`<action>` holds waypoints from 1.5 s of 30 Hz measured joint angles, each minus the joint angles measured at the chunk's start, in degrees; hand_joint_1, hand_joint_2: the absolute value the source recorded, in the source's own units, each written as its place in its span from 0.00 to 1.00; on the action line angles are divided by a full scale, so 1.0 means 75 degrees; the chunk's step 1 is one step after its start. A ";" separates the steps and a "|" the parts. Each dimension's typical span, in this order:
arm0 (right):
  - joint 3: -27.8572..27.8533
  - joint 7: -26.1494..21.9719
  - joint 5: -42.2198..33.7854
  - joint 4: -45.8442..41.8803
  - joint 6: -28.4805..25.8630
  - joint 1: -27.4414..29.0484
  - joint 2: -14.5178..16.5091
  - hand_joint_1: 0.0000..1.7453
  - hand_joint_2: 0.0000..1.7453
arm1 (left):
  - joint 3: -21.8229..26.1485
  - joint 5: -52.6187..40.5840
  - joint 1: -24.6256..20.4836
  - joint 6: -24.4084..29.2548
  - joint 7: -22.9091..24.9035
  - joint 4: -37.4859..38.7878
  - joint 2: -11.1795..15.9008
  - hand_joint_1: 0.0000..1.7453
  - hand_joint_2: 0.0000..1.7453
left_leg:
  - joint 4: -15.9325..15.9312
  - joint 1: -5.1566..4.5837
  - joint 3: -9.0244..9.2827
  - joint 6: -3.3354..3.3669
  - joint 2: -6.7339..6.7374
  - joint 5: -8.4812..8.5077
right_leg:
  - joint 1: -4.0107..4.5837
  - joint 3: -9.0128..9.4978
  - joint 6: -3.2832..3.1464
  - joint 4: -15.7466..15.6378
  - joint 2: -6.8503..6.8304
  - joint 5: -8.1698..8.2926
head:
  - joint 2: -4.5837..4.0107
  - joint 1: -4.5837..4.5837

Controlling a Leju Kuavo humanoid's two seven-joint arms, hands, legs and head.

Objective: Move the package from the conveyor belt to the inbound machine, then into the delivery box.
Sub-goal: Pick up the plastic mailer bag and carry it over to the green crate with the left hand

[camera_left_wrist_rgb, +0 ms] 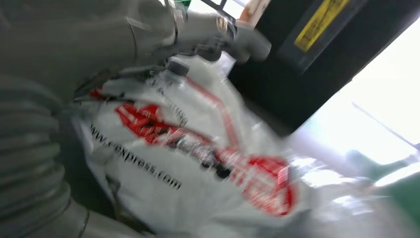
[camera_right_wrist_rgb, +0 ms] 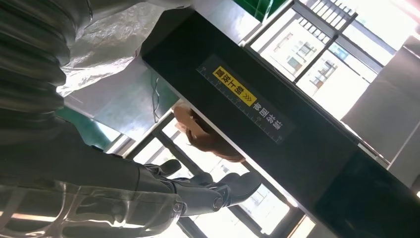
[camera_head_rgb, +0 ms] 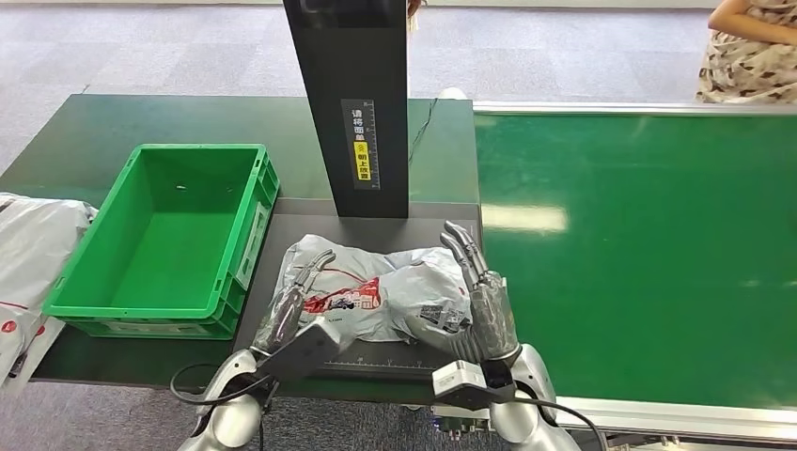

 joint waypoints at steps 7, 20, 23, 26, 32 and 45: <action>-0.0561 0.0071 0.0185 -0.0223 0.0407 0.0249 0.0246 0.00 0.00 | -0.0363 -0.1568 -0.0723 -0.0378 0.0628 0.0650 0.0118 0.39 1.00 | 0.0001 -0.0001 0.0002 -0.0001 0.0000 0.0004 | -0.0001 0.0002 -0.0002 0.0001 0.0001 0.0003 | 0.0000 0.0000; -0.1180 0.0167 0.0409 -0.0626 0.0466 0.0619 0.0347 0.00 0.00 | -0.0764 -0.1439 -0.1218 -0.0293 -0.0199 0.1370 0.0194 1.00 1.00 | 0.0001 -0.0001 0.0000 0.0000 0.0001 0.0000 | -0.0002 0.0001 -0.0001 0.0000 0.0001 0.0000 | 0.0000 -0.0001; -0.1304 0.0145 0.0413 -0.0701 0.0516 0.0664 0.0368 0.00 0.00 | -0.0806 -0.1450 -0.1226 -0.0264 -0.0255 0.1429 0.0231 1.00 1.00 | 0.0001 -0.0001 0.0001 -0.0001 0.0001 0.0000 | -0.0001 0.0002 -0.0001 0.0001 0.0001 0.0000 | 0.0000 -0.0001; -0.1416 0.0136 0.0414 -0.0752 0.0548 0.0684 0.0387 0.00 0.00 | -0.0865 -0.1407 -0.1243 -0.0190 -0.0383 0.1477 0.0251 1.00 1.00 | 0.0001 -0.0001 0.0001 -0.0001 0.0001 0.0000 | -0.0002 0.0002 -0.0001 0.0001 0.0001 0.0001 | 0.0000 -0.0001; -0.1638 0.0172 0.0411 -0.0894 0.0537 0.0730 0.0387 0.00 0.00 | -0.0895 -0.1034 -0.1247 0.0671 -0.0786 0.1380 0.0219 1.00 1.00 | 0.0002 -0.0001 0.0000 0.0000 0.0001 0.0000 | -0.0002 0.0001 -0.0001 0.0001 0.0001 0.0001 | 0.0001 0.0000; -0.1775 0.0298 0.0669 -0.1082 0.0239 0.0855 0.0384 0.00 1.00 | -0.0950 -0.2764 -0.0874 0.4366 -0.1524 -0.0658 0.0325 1.00 1.00 | 0.0000 -0.0001 -0.0002 0.0000 0.0001 -0.0001 | -0.0001 0.0001 -0.0001 0.0001 0.0001 -0.0006 | 0.0000 0.0001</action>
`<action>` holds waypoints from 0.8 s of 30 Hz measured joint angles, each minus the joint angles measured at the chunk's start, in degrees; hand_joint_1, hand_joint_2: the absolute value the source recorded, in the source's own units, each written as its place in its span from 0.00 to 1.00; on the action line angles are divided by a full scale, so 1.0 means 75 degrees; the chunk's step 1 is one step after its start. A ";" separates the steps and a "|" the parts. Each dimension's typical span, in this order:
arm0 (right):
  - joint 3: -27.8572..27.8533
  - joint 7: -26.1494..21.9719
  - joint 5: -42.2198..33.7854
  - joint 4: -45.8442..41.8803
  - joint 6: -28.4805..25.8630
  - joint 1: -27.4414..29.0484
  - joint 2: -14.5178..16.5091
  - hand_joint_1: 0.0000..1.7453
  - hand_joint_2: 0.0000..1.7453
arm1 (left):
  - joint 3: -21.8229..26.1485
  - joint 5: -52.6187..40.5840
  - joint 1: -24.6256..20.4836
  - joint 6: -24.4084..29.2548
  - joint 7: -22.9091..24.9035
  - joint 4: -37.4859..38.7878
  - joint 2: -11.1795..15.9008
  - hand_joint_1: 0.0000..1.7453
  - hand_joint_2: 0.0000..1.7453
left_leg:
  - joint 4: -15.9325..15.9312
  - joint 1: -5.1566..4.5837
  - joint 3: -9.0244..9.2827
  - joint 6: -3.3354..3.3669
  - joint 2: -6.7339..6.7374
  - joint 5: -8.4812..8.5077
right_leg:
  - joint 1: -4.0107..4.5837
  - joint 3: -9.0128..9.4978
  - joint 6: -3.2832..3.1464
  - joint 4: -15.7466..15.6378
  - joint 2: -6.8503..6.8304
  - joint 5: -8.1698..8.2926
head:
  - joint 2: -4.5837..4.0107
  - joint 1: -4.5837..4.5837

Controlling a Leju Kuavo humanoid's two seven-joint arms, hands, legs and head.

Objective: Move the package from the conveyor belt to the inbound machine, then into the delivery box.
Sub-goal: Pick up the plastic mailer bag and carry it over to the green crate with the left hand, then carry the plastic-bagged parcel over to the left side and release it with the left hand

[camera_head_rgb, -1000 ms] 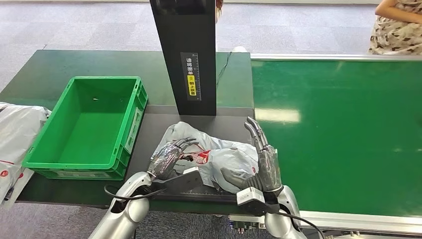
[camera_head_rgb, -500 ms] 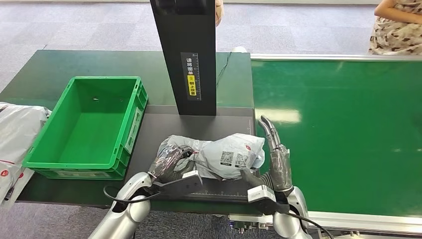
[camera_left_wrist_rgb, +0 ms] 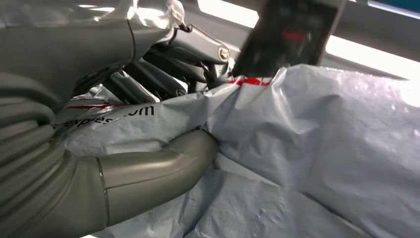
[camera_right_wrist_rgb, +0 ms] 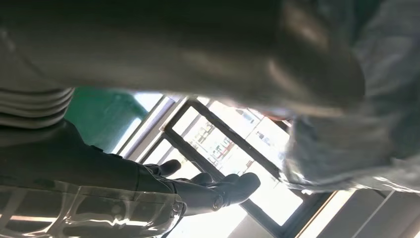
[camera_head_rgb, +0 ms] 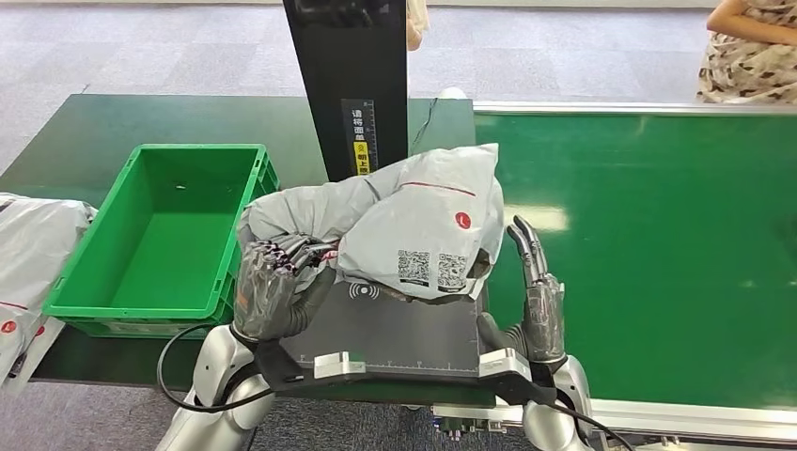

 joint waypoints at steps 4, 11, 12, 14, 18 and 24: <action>0.0000 0.0002 0.0020 0.0000 -0.0029 0.0000 0.0003 0.00 1.00 | 0.0205 -0.0543 0.0043 0.0014 0.0945 -0.0127 0.0043 1.00 1.00 | 0.0000 0.0000 0.0001 0.0000 0.0000 0.0001 | 0.0000 0.0000 -0.0001 0.0001 0.0000 0.0001 | 0.0000 -0.0001; 0.0020 0.0077 0.0329 0.0000 -0.0136 0.0019 0.0002 0.00 1.00 | 0.1276 -0.0800 -0.0045 -0.0356 0.2344 0.0103 0.0047 1.00 1.00 | 0.0000 0.0001 0.0002 -0.0001 0.0001 0.0001 | 0.0001 -0.0001 -0.0001 0.0002 0.0002 0.0001 | 0.0000 -0.0001; 0.0027 0.0085 0.0361 0.0000 -0.0138 0.0025 0.0002 0.00 1.00 | 0.1464 -0.0788 -0.0088 -0.0398 0.2500 0.0190 0.0047 1.00 1.00 | 0.0000 0.0001 0.0002 -0.0001 0.0002 0.0001 | 0.0001 -0.0001 -0.0001 0.0002 0.0002 0.0001 | 0.0000 -0.0001; 0.0034 0.0096 0.0409 0.0000 -0.0139 0.0040 0.0002 0.00 1.00 | 0.1870 -0.0726 -0.0188 -0.0440 0.2745 0.0412 0.0047 1.00 1.00 | 0.0000 0.0001 0.0002 -0.0001 0.0003 0.0001 | 0.0001 -0.0001 -0.0001 0.0002 0.0004 0.0000 | 0.0000 -0.0001; 0.0035 0.0104 0.0447 -0.0001 -0.0131 0.0080 0.0001 0.00 1.00 | 0.2735 -0.0569 -0.0376 -0.0373 0.2957 0.0868 0.0056 1.00 1.00 | -0.0001 0.0001 0.0002 -0.0001 0.0003 0.0001 | 0.0002 -0.0001 -0.0001 0.0002 0.0006 0.0000 | 0.0000 -0.0001; 0.0031 0.0148 0.0531 -0.0015 -0.0086 0.0091 0.0001 0.00 1.00 | 0.3714 -0.0506 -0.0651 -0.0379 0.3068 0.1389 0.0080 1.00 1.00 | 0.0000 0.0001 0.0002 -0.0001 0.0003 0.0001 | 0.0002 -0.0001 -0.0001 0.0002 0.0006 0.0001 | 0.0000 -0.0001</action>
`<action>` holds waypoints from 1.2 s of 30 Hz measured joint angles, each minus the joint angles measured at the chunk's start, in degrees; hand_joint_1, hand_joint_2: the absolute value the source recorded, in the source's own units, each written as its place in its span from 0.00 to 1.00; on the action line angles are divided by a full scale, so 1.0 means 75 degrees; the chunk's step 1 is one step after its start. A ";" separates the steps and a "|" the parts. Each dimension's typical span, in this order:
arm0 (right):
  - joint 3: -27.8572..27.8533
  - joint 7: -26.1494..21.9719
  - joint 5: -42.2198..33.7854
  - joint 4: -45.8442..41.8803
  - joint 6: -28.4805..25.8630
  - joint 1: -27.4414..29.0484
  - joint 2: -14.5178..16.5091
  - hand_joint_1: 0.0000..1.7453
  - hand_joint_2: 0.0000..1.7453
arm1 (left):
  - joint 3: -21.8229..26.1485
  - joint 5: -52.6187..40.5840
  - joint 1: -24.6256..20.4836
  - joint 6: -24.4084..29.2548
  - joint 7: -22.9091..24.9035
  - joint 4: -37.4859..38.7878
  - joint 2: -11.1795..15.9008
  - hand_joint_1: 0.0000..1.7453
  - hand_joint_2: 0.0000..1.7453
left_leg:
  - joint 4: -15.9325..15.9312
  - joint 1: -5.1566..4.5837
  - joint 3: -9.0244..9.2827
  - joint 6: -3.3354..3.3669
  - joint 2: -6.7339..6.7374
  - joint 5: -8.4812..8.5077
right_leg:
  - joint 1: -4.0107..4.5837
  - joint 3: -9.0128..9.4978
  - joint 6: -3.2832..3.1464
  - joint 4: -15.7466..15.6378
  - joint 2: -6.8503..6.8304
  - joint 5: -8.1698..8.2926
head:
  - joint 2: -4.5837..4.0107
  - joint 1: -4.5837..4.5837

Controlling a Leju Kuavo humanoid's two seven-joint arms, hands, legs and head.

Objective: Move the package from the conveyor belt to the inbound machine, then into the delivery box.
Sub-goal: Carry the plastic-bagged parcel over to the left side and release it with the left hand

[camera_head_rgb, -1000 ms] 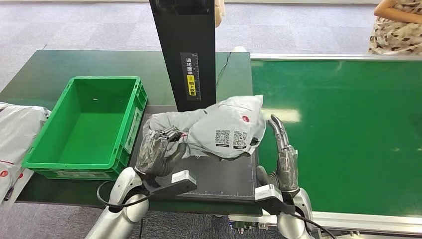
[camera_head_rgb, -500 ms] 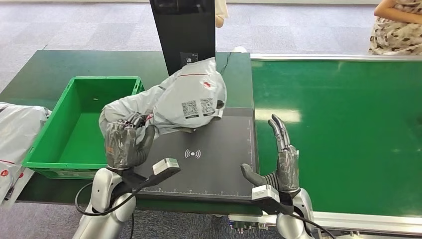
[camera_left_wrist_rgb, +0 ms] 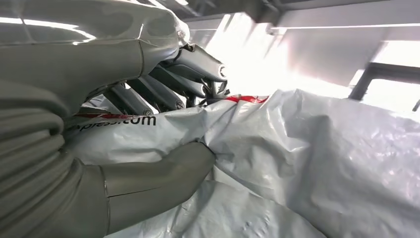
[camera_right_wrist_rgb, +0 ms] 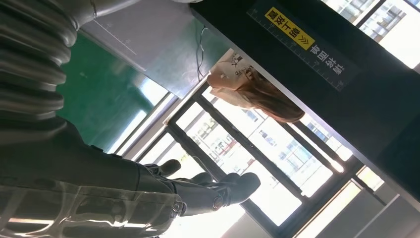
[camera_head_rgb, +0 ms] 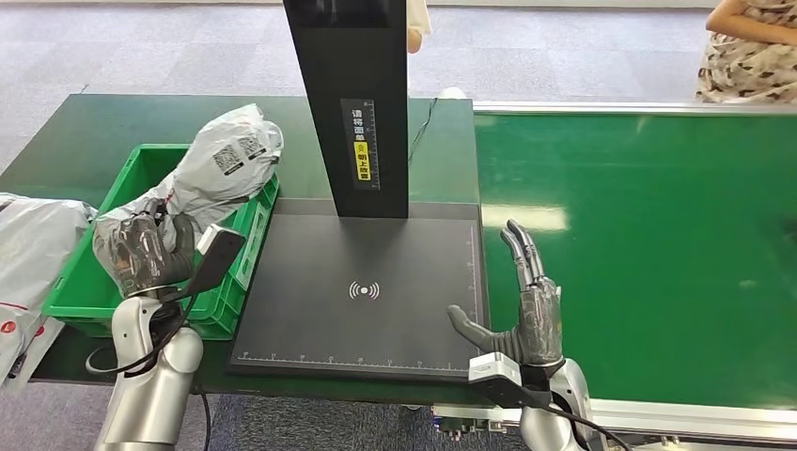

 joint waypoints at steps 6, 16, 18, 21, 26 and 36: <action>-0.0004 0.0072 0.0057 -0.0011 0.0112 -0.0015 0.0001 0.00 1.00 | 0.0458 -0.0173 -0.0161 -0.0313 0.0105 0.0320 -0.0007 0.87 1.00 | 0.0000 -0.0001 -0.0001 0.0000 -0.0001 0.0000 | -0.0001 0.0000 0.0000 -0.0001 -0.0001 0.0000 | 0.0000 0.0001; -0.0007 0.0071 0.0162 0.0010 0.0219 -0.0053 0.0001 0.00 1.00 | 0.0476 0.0180 -0.0215 -0.0823 -0.0184 0.0677 -0.0178 0.00 1.00 | 0.0000 0.0000 -0.0001 0.0000 -0.0001 0.0000 | -0.0001 0.0000 0.0000 -0.0001 -0.0001 0.0000 | 0.0000 0.0001; -0.0007 0.0069 0.0181 0.0017 0.0244 -0.0064 0.0001 0.00 1.00 | 0.0461 0.0420 -0.0210 -0.0642 -0.0359 0.0674 -0.0219 0.00 1.00 | 0.0000 0.0000 -0.0001 0.0000 -0.0001 0.0000 | -0.0001 0.0001 0.0000 0.0000 -0.0001 0.0000 | 0.0000 0.0001; -0.0009 0.0067 0.0189 0.0018 0.0263 -0.0077 0.0001 0.00 1.00 | 0.0437 0.1106 -0.0149 0.0019 -0.1144 0.0518 -0.0270 0.00 1.00 | 0.0000 0.0000 -0.0002 0.0000 -0.0001 0.0000 | -0.0001 0.0001 0.0000 0.0000 -0.0001 0.0000 | 0.0000 0.0000; -0.0014 0.0067 0.0157 0.0025 0.0270 -0.0128 0.0001 0.00 1.00 | 0.0655 0.2587 -0.0002 0.0554 -0.3547 -0.0299 -0.0622 0.00 1.00 | 0.0000 0.0000 -0.0006 0.0001 -0.0004 -0.0001 | -0.0001 0.0001 0.0001 0.0000 -0.0007 -0.0001 | 0.0000 0.0000; -0.0028 -0.0173 -0.0718 0.0047 0.0492 -0.0199 -0.0004 0.00 1.00 | -0.0545 0.7066 0.0695 -0.2203 -0.4572 -0.1869 -0.0621 0.00 1.00 | 0.0001 0.0000 -0.0004 0.0005 -0.0007 -0.0004 | -0.0002 0.0002 0.0000 -0.0004 -0.0016 -0.0004 | 0.0000 0.0000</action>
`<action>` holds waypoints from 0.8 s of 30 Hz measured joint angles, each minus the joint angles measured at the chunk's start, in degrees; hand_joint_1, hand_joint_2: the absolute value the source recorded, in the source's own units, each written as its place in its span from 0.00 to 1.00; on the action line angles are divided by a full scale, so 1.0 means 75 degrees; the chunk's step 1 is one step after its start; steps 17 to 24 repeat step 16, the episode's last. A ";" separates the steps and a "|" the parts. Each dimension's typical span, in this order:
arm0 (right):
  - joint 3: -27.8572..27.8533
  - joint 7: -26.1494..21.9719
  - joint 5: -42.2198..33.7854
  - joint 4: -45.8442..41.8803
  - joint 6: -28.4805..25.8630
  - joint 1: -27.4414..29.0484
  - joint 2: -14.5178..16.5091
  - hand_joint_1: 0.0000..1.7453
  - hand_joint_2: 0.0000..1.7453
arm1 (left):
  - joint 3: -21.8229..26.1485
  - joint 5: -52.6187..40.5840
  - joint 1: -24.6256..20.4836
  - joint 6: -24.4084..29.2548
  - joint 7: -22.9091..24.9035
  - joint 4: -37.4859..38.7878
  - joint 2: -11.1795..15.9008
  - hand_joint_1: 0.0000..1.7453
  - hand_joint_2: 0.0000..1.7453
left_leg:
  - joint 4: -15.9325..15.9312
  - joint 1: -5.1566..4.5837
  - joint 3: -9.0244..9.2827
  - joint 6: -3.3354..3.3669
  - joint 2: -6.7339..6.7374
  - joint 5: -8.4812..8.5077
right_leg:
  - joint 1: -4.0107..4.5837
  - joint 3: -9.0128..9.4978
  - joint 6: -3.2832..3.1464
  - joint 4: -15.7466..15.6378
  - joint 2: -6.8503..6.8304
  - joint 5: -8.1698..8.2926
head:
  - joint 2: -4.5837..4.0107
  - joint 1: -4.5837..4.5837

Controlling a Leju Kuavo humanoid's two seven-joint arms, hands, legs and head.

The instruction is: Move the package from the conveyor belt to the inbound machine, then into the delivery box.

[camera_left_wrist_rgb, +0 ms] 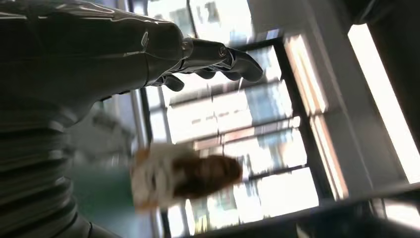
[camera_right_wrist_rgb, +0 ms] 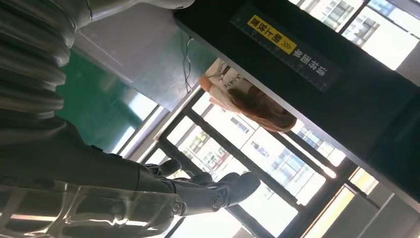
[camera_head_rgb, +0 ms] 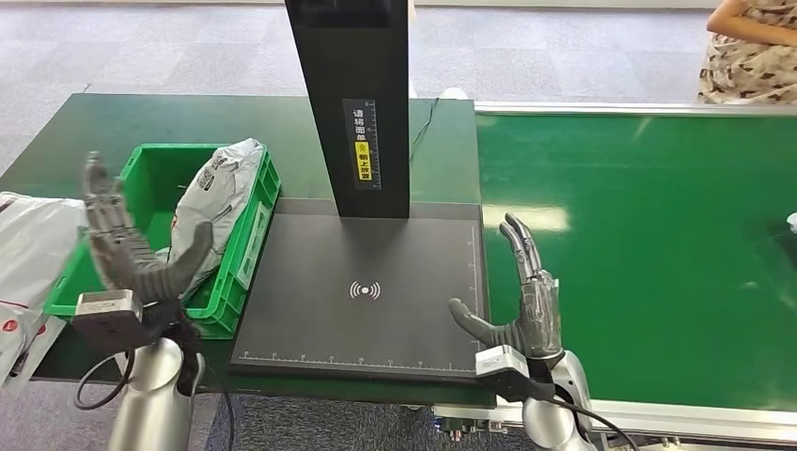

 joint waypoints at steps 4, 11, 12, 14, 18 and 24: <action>-0.0008 -0.0132 -0.0523 0.0005 0.0545 -0.0002 -0.0003 0.00 1.00 | -0.0856 0.1382 0.0177 -0.2742 0.0670 0.0117 0.0145 0.00 1.00 | 0.0000 -0.0003 0.0001 0.0000 0.0006 0.0000 | -0.0001 0.0000 0.0000 0.0000 0.0010 0.0001 | 0.0000 0.0001; -0.0031 0.0237 -0.2142 0.0041 0.2463 0.0024 -0.0001 0.00 1.00 | -0.1827 0.1827 0.0303 -0.3837 0.1008 0.0916 0.0138 0.00 1.00 | 0.0001 -0.0003 0.0000 0.0002 0.0005 -0.0002 | -0.0002 -0.0002 0.0000 -0.0001 0.0010 0.0000 | 0.0000 0.0000; -0.0058 0.0396 -0.2378 0.0041 0.2672 0.0040 0.0000 0.00 1.00 | -0.1892 0.1915 0.0314 -0.3908 0.1023 0.1000 0.0114 0.00 1.00 | 0.0001 -0.0002 0.0000 0.0002 0.0005 -0.0002 | -0.0002 -0.0002 0.0000 -0.0001 0.0010 0.0000 | 0.0000 0.0000; -0.0149 0.0756 -0.2861 0.0041 0.3016 0.0083 0.0004 0.00 1.00 | -0.1964 0.2113 0.0359 -0.4054 0.1074 0.1124 0.0057 0.00 1.00 | 0.0001 -0.0002 0.0000 0.0002 0.0005 -0.0003 | -0.0001 -0.0002 0.0000 -0.0001 0.0009 0.0000 | 0.0000 0.0001; -0.0238 0.1017 -0.3236 0.0041 0.3248 0.0117 0.0006 0.00 1.00 | -0.1989 0.2257 0.0407 -0.4155 0.1125 0.1193 0.0014 0.00 1.00 | 0.0001 -0.0002 0.0000 0.0002 0.0005 -0.0003 | -0.0001 -0.0002 0.0000 -0.0001 0.0009 0.0000 | 0.0000 0.0001; -0.0238 0.1017 -0.3236 0.0041 0.3248 0.0117 0.0006 0.00 1.00 | -0.1989 0.2257 0.0407 -0.4155 0.1125 0.1193 0.0014 0.00 1.00 | 0.0001 -0.0002 0.0000 0.0002 0.0005 -0.0003 | -0.0001 -0.0002 0.0000 -0.0001 0.0009 0.0000 | 0.0000 0.0001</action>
